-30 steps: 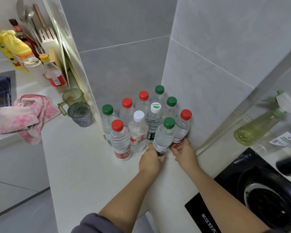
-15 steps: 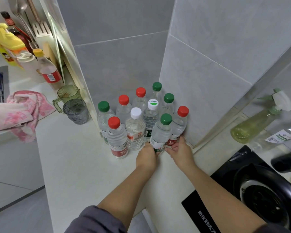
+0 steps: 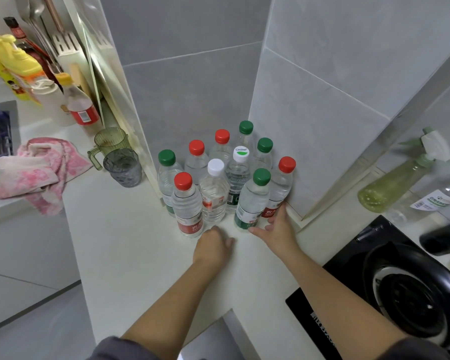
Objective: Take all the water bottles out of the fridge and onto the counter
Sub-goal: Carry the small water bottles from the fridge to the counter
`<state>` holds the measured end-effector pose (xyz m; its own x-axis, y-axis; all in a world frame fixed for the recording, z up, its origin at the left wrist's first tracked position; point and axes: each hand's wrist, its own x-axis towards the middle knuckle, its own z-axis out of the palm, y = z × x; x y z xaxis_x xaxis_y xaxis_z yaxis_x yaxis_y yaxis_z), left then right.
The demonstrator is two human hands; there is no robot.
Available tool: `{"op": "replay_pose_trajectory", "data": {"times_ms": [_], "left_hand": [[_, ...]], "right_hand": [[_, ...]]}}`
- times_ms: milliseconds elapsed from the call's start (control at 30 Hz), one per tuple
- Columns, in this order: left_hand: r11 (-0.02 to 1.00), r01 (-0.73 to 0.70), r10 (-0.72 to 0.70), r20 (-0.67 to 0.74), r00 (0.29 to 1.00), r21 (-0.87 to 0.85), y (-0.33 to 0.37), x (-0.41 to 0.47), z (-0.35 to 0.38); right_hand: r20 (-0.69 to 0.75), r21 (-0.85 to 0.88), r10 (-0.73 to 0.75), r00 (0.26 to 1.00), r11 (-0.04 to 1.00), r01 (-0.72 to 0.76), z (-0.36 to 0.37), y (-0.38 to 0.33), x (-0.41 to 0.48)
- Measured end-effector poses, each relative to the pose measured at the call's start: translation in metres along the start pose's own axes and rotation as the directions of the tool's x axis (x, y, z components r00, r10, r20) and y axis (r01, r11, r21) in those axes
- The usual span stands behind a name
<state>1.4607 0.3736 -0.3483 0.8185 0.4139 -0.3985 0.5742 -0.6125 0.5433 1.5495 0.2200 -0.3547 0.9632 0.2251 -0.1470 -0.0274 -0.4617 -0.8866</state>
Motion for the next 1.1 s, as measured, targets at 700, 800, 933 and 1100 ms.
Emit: {"op": "replay_pose_trajectory", "data": {"times_ms": [700,800,933,1100], "left_hand": [[0.974,0.141,-0.085,-0.286,0.954,0.179,-0.078,0.014,-0.055],[0.979,0.004,0.052,-0.270,0.961,0.202,-0.080,0.023,-0.057],[0.982,-0.017,0.064,-0.253,0.965,0.186,-0.082,0.030,-0.052],[0.992,-0.031,0.064,-0.276,0.959,0.122,-0.088,0.028,-0.051]], "right_hand": [[-0.063,0.017,-0.008,0.998,1.000,0.009,0.010,-0.011,-0.004],[-0.063,0.016,-0.022,0.998,1.000,0.023,0.010,-0.011,-0.005],[-0.052,-0.009,-0.035,0.998,0.999,0.034,0.008,-0.013,-0.005],[-0.060,-0.041,-0.040,0.997,0.998,0.037,0.008,-0.014,-0.007]]}}
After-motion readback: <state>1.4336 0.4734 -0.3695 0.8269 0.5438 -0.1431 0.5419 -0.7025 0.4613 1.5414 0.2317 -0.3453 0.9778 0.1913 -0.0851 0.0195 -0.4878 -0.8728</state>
